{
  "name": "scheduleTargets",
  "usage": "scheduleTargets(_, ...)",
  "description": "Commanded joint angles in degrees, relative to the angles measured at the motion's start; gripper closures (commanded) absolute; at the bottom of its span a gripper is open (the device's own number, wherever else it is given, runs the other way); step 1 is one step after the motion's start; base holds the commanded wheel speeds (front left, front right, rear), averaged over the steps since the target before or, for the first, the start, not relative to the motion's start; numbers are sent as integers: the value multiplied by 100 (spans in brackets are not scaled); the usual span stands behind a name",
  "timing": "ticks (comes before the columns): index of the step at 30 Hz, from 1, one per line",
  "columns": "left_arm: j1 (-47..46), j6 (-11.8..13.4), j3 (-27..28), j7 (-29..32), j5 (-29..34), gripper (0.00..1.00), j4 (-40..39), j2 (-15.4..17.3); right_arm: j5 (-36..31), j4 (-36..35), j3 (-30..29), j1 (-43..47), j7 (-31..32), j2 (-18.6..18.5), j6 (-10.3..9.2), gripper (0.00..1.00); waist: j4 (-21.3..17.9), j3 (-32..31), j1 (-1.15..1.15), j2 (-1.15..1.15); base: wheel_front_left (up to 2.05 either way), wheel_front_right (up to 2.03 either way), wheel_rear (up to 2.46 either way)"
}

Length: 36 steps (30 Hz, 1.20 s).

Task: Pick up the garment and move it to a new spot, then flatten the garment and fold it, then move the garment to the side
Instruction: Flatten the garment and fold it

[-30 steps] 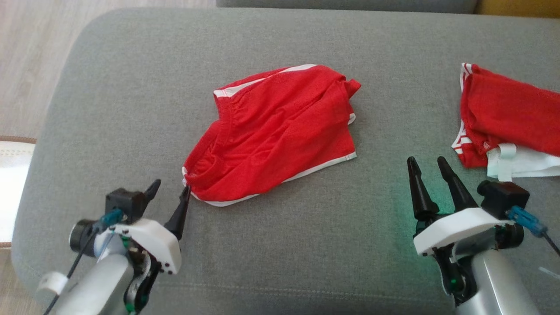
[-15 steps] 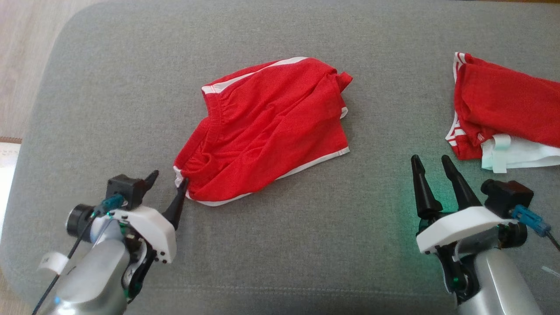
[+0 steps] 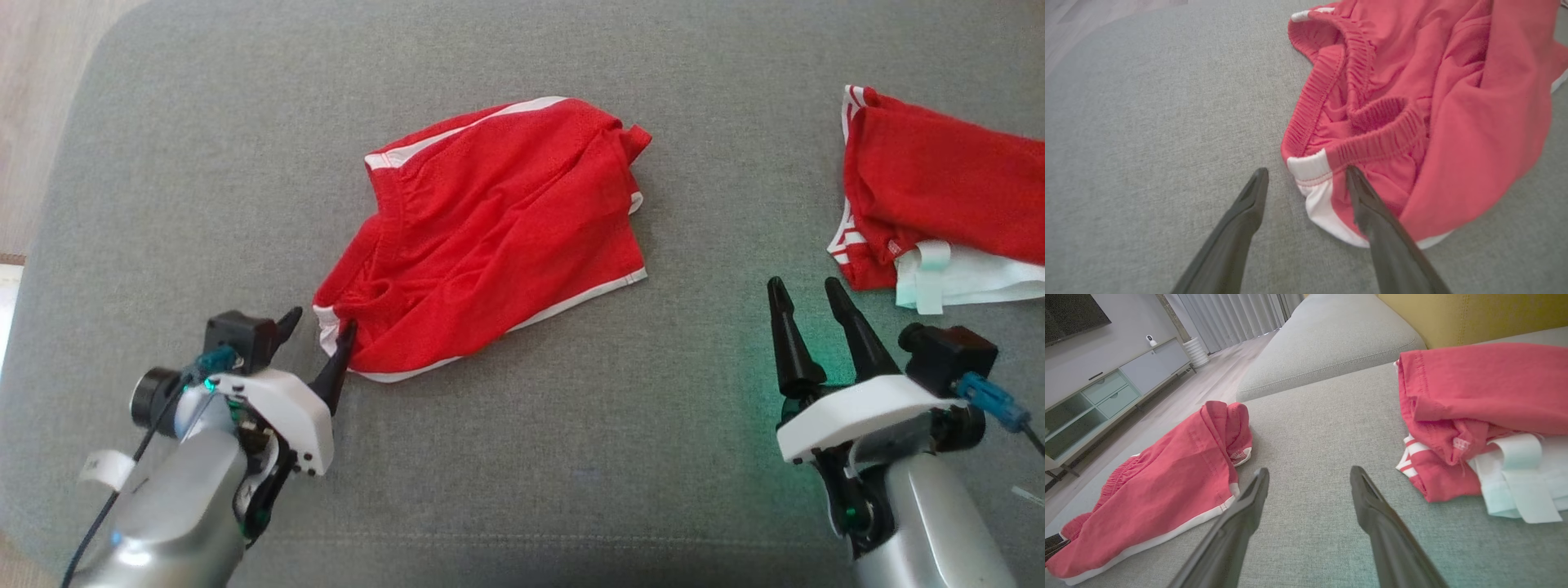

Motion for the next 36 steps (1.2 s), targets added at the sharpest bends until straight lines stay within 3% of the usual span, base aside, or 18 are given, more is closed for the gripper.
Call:
scheduleTargets(1, -302, -18, 195, -50, -36, 0, -74, 158, -47, -204, 125, -202, -34, -11, -4, 0, -6, 8, 0, 0, 0, 0, 0)
scheduleTargets(5, -424, -111, 202, -25, -114, 0, 104, 105, -59, -212, 135, -218, -30, -11, -4, 0, -35, 54, 0, 0, 0, 0, 0)
scheduleTargets(6, -446, -135, 209, -20, -141, 47, 136, 92, -63, -213, 137, -219, -26, -11, -4, 0, -37, 62, 0, 0, 0, 0, 0)
scheduleTargets(8, -486, -170, 211, -22, -170, 100, 196, 72, -73, -214, 138, -218, -21, -11, -4, 0, -37, 73, 0, 0, 0, 0, 0)
scheduleTargets(13, -551, -211, 258, -67, -252, 100, 271, 10, -103, -211, 175, -216, 6, -11, -4, 0, 9, 66, 0, 0, 0, 0, 0)
scheduleTargets(19, -507, -63, 436, -170, -319, 100, 86, -45, -94, -59, 585, -380, 225, -11, -4, 0, 164, 27, 0, 0, 0, 0, 0)
scheduleTargets(24, -422, 95, 538, -205, -312, 100, -245, -113, 134, 493, 886, -749, 531, -11, -4, 0, 327, 21, 0, 0, 0, 0, 0)
scheduleTargets(30, -382, 172, 489, -213, -246, 100, -528, -202, -397, 1375, 1058, -1311, 886, -11, -4, 0, 498, 54, 0, 0, 0, 0, 0)
scheduleTargets(36, -406, 199, 423, -214, -200, 100, -624, -234, -421, 1804, 1125, -1629, 846, -11, -4, 0, 575, 96, 0, 0, 0, 0, 0)
